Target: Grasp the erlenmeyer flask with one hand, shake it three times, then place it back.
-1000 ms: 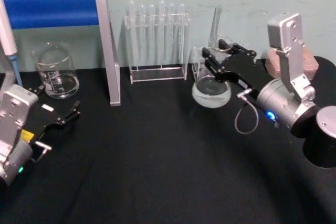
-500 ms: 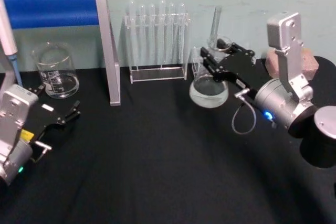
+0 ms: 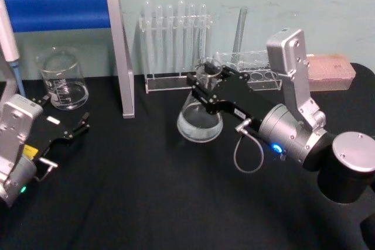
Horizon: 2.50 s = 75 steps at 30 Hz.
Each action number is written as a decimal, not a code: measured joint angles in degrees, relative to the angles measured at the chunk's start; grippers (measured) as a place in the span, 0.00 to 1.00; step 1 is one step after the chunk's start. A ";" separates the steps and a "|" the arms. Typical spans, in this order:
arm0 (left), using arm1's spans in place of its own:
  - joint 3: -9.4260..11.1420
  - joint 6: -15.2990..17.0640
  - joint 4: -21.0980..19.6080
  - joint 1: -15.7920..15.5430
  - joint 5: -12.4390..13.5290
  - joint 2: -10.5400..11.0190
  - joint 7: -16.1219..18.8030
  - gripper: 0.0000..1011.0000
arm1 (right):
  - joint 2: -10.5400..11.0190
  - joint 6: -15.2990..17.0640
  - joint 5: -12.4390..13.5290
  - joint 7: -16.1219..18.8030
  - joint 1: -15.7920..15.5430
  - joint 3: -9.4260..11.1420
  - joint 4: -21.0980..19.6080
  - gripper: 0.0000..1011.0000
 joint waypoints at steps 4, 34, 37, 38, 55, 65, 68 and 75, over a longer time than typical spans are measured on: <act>0.00 0.00 0.00 0.00 0.00 0.00 0.00 0.99 | 0.35 0.12 0.29 0.58 -0.41 -1.09 -0.73 0.45; 0.00 0.00 0.00 0.01 0.00 0.00 0.00 0.99 | 0.89 -4.86 0.18 2.58 -0.66 -4.82 3.60 0.45; 0.00 0.00 0.00 0.00 0.00 0.00 0.00 0.99 | 0.85 -6.17 -0.18 2.84 -0.85 -5.14 4.22 0.45; 0.00 0.00 0.00 0.00 0.00 0.00 0.00 0.99 | 0.85 -6.47 -0.29 2.91 -0.89 -5.20 4.34 0.45; 0.00 0.00 0.00 0.00 0.00 0.00 0.00 0.99 | 0.28 -8.61 -1.85 3.48 -1.55 -5.82 6.82 0.45; 0.00 0.00 0.00 0.00 0.00 0.00 0.00 0.99 | -0.19 -8.94 -1.85 3.57 -1.97 -5.70 7.61 0.45; 0.00 0.00 0.00 0.00 0.00 0.00 0.00 0.99 | -0.22 -8.95 -1.85 3.60 -2.10 -5.69 7.75 0.45; 0.00 0.00 0.00 0.00 0.00 0.00 0.00 0.99 | -0.28 -9.08 -2.06 3.65 -2.39 -5.77 8.01 0.45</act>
